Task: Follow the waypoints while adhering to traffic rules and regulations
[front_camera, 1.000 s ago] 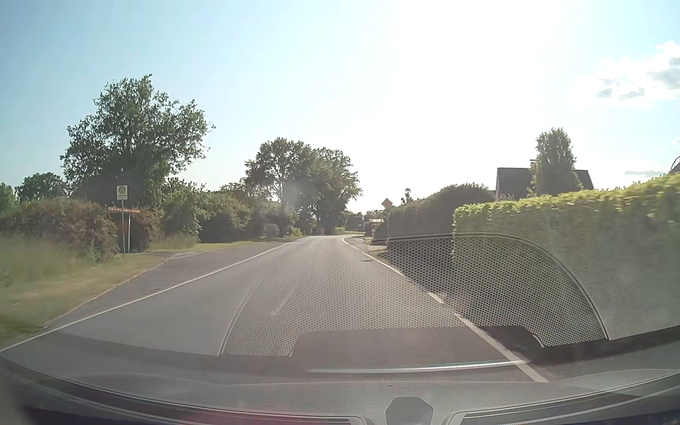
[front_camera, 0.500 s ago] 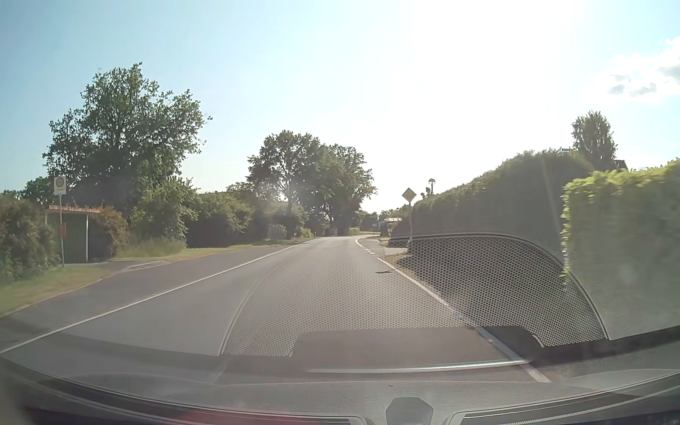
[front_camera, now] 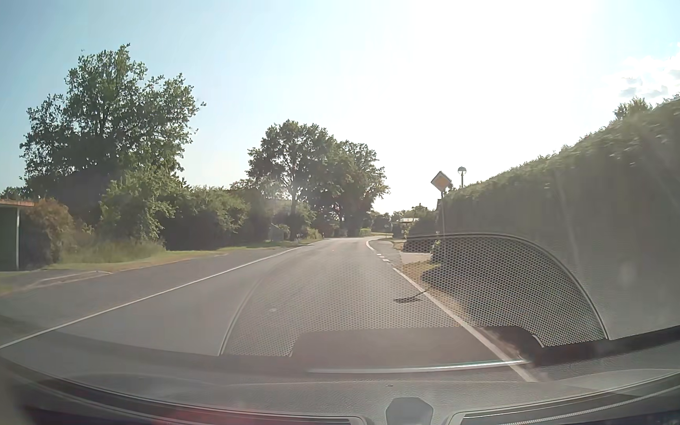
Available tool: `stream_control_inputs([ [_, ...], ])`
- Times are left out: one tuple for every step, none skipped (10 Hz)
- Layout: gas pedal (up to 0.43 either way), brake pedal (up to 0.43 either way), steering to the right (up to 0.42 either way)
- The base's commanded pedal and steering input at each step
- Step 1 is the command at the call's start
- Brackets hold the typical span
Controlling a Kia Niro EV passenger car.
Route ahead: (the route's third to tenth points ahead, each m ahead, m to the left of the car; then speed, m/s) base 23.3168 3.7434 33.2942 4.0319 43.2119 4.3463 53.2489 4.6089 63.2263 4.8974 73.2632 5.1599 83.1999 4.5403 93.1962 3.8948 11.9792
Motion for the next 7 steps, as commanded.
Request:
stream_control_inputs([
  [0.169,0.006,-0.008],
  [0.169,0.006,-0.008],
  [0.169,0.006,-0.008],
  [0.169,0.006,-0.009],
  [0.169,0.006,-0.009],
  [0.169,0.006,-0.008],
  [0.169,0.006,-0.008],
])
